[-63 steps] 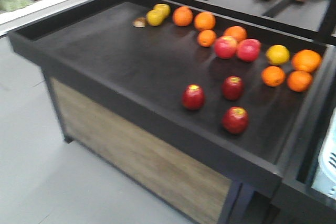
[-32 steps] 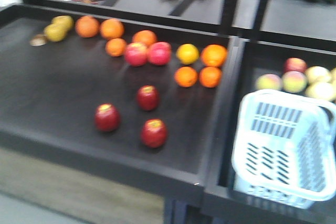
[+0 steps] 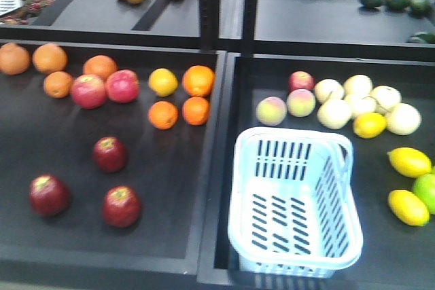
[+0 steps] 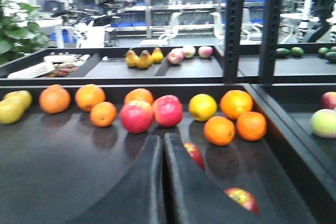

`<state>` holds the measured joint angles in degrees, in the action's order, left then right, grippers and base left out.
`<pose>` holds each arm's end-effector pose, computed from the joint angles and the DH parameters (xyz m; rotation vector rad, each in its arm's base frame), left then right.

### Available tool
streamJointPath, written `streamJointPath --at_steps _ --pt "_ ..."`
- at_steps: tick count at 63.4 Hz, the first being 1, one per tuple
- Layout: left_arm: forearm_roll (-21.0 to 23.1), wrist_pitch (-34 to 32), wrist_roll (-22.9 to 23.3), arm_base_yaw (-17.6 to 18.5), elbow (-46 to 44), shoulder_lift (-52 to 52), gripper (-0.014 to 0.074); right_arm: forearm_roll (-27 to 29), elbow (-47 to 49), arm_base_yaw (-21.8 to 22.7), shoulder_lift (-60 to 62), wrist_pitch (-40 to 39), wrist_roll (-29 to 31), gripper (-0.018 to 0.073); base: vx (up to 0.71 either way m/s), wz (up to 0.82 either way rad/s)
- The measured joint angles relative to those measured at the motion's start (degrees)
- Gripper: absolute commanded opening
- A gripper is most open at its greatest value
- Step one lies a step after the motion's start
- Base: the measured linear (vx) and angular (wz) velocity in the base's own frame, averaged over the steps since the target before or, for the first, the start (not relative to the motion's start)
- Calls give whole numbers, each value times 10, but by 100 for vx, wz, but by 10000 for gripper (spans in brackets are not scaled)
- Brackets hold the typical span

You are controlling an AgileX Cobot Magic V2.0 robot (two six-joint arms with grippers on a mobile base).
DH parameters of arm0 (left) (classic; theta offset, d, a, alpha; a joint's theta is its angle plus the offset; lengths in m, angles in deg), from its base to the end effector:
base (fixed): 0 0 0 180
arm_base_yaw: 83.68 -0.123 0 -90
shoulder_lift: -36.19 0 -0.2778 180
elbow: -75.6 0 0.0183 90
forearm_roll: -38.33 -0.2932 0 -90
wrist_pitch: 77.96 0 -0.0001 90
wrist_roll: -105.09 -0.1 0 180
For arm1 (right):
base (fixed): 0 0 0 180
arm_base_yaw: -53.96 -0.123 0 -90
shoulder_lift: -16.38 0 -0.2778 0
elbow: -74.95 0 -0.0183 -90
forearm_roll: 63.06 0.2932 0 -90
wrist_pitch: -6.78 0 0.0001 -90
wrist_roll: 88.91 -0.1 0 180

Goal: Pick three apples into basket with both arms

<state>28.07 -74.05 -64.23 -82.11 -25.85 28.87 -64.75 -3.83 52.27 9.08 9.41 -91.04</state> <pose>0.1156 -0.0019 0.1982 0.0058 1.5659 -0.0181 0.1156 0.0033 0.1988 -0.0158 1.5482 0.0284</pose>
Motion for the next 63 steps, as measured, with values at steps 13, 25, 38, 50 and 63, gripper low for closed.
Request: streamJointPath --at_steps 13,25,38,50,63 --pt "0 0 0 0 0 0 -6 0 0 0 0 0 0 -9 9 -22" --pt "0 0 0 0 0 0 -6 0 0 0 0 0 0 -9 8 -15" --pt "0 0 0 0 0 0 -6 0 0 0 0 0 0 -9 7 -8" --pt "0 0 0 0 0 0 -6 0 0 0 0 0 0 -9 8 -4" --pt "0 0 0 0 0 0 -6 0 0 0 0 0 0 -9 7 -3"
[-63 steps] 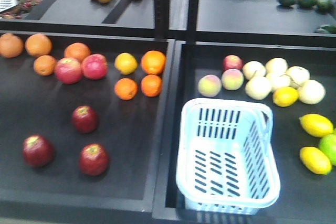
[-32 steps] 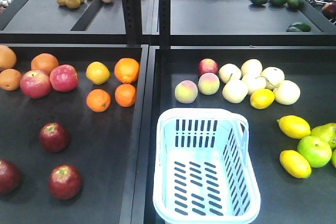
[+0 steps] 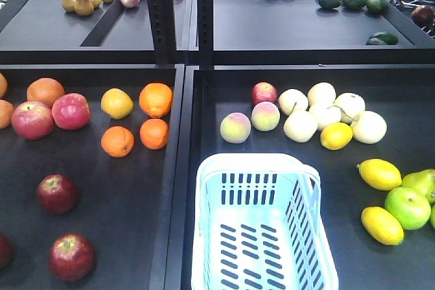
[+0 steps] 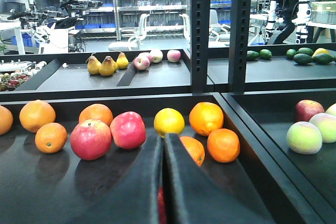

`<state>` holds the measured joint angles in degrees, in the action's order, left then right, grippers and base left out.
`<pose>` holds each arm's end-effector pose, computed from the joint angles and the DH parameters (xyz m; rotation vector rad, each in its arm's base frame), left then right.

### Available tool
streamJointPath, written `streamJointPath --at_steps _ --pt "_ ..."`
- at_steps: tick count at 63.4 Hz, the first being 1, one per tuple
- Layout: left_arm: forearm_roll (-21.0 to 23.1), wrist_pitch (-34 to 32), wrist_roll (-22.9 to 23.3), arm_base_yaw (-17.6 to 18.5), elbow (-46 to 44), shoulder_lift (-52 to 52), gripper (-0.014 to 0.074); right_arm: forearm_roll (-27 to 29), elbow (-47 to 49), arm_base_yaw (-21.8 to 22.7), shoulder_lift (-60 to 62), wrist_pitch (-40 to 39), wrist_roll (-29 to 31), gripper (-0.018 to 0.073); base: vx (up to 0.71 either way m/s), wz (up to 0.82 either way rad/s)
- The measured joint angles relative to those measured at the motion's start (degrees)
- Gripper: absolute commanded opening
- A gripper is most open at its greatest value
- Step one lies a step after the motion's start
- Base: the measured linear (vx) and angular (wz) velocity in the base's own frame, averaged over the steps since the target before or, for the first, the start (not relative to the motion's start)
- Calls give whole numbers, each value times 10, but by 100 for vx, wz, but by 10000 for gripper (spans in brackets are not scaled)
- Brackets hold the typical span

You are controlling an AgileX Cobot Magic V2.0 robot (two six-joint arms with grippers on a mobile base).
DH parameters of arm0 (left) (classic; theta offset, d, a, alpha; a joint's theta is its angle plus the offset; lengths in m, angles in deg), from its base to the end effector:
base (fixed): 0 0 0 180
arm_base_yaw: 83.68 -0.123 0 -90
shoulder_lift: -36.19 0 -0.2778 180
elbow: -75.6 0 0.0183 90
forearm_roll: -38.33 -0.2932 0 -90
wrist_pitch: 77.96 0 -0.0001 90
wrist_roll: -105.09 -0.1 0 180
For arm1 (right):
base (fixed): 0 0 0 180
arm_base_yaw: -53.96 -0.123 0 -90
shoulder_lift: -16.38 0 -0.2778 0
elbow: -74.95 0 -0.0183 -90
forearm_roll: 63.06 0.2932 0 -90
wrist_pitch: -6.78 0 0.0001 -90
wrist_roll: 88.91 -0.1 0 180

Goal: Pick three apples into basket with both arms

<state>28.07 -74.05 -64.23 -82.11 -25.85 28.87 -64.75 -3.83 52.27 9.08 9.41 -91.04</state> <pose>0.1156 -0.0019 0.1982 0.0058 1.5659 -0.0181 0.1156 0.0033 0.1988 -0.0158 1.5482 0.0284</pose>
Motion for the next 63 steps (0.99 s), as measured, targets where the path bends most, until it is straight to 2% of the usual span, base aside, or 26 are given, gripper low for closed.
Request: streamJointPath --at_steps 63 --pt "0 0 0 0 0 0 -6 0 0 0 0 0 0 -9 1 0"
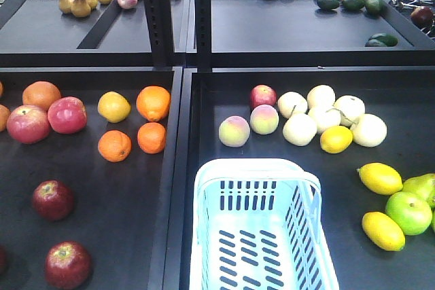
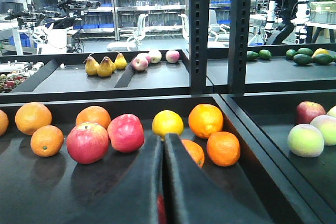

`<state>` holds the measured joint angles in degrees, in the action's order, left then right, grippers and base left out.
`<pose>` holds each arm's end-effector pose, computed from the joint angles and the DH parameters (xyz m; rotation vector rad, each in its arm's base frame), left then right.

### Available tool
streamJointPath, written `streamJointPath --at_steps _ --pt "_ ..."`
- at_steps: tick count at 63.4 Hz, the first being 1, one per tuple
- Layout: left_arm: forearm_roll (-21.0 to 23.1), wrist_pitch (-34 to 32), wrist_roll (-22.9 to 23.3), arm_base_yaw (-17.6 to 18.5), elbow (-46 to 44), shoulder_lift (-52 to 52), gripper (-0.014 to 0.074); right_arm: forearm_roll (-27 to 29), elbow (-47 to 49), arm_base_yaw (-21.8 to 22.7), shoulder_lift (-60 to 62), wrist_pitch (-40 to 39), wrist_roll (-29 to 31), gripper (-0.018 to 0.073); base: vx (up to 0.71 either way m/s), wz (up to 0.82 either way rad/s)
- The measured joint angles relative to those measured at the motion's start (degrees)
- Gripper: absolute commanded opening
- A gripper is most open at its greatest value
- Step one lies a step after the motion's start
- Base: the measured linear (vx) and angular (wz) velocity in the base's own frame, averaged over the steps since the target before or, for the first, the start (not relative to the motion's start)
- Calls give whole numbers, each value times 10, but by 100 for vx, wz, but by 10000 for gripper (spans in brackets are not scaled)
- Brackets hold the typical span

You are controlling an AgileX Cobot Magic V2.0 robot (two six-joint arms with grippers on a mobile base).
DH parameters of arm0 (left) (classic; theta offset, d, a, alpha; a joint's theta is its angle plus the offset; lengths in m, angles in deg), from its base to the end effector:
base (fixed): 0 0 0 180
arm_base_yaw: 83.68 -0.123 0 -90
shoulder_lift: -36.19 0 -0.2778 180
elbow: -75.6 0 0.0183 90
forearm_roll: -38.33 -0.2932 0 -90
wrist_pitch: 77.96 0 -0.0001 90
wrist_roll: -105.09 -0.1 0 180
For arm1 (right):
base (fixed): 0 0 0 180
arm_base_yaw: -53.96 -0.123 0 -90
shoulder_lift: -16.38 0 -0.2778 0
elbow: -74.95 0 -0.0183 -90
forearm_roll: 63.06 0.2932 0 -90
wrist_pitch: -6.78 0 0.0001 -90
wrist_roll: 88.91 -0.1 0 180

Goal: Pick three apples into basket with both arms

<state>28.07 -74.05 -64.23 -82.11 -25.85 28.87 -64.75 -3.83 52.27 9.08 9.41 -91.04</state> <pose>0.1156 -0.0019 0.1982 0.0058 1.5659 -0.0181 0.1156 0.0033 0.1988 -0.0158 1.5482 0.0284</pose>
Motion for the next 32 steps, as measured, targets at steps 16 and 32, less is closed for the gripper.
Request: streamJointPath --at_steps 16,32 --pt "0 0 0 0 0 0 -6 0 0 0 0 0 0 -9 0 0" --pt "0 0 0 0 0 0 -6 0 0 0 0 0 0 -9 0 0"
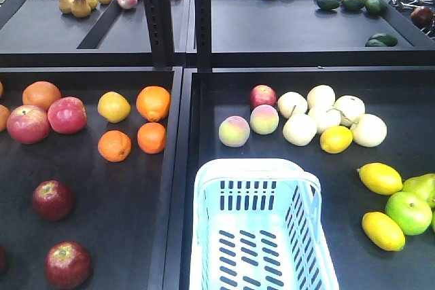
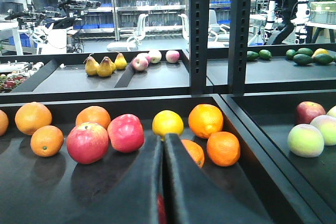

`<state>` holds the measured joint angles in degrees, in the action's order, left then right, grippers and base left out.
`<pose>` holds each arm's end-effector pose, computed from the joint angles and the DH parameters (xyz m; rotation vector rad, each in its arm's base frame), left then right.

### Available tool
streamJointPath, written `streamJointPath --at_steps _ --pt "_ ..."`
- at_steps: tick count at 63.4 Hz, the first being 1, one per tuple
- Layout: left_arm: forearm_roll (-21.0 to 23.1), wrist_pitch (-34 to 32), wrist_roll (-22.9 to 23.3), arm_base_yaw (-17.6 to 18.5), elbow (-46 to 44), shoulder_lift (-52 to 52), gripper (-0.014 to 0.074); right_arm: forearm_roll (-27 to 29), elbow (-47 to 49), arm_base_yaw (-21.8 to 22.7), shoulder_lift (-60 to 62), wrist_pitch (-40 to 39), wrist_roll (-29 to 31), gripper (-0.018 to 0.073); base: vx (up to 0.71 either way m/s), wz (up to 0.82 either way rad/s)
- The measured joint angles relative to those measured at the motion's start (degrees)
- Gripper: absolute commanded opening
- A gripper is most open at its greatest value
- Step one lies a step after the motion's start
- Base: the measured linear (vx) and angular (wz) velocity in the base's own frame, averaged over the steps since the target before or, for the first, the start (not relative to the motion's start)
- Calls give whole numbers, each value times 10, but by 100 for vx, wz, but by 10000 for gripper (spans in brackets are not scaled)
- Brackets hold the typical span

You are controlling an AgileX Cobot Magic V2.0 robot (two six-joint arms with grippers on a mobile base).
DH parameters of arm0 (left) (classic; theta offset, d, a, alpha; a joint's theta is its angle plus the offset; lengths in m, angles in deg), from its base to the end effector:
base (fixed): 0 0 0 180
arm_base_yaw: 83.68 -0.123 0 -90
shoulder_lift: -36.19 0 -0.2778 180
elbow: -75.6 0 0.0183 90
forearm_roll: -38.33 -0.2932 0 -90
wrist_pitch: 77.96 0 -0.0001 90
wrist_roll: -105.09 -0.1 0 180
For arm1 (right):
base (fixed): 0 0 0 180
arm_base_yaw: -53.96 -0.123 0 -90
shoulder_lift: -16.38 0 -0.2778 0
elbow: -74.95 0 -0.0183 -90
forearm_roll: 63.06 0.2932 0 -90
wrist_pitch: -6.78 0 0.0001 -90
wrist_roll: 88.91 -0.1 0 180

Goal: Pick three apples into basket with both arms

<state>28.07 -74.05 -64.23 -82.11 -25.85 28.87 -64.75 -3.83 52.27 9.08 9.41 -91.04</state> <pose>0.1156 -0.0019 0.1982 0.0058 1.5659 -0.0181 0.1156 0.0033 0.1988 -0.0158 1.5482 0.0284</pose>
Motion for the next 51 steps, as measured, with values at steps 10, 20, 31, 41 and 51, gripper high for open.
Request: streamJointPath --at_steps 10,20,31,41,51 --pt "0 3 0 0 -4 0 -6 0 0 0 0 0 0 -9 0 0" --pt "5 42 6 0 -74 -6 -6 0 0 0 0 0 0 -9 0 0" --pt "11 113 28 0 -191 -85 -6 0 0 0 0 0 0 -9 0 0" --pt "28 193 30 0 -311 -196 -6 0 0 0 0 0 0 -9 0 0" --pt "32 272 26 0 -434 -313 -6 0 0 0 0 0 0 -9 0 0"
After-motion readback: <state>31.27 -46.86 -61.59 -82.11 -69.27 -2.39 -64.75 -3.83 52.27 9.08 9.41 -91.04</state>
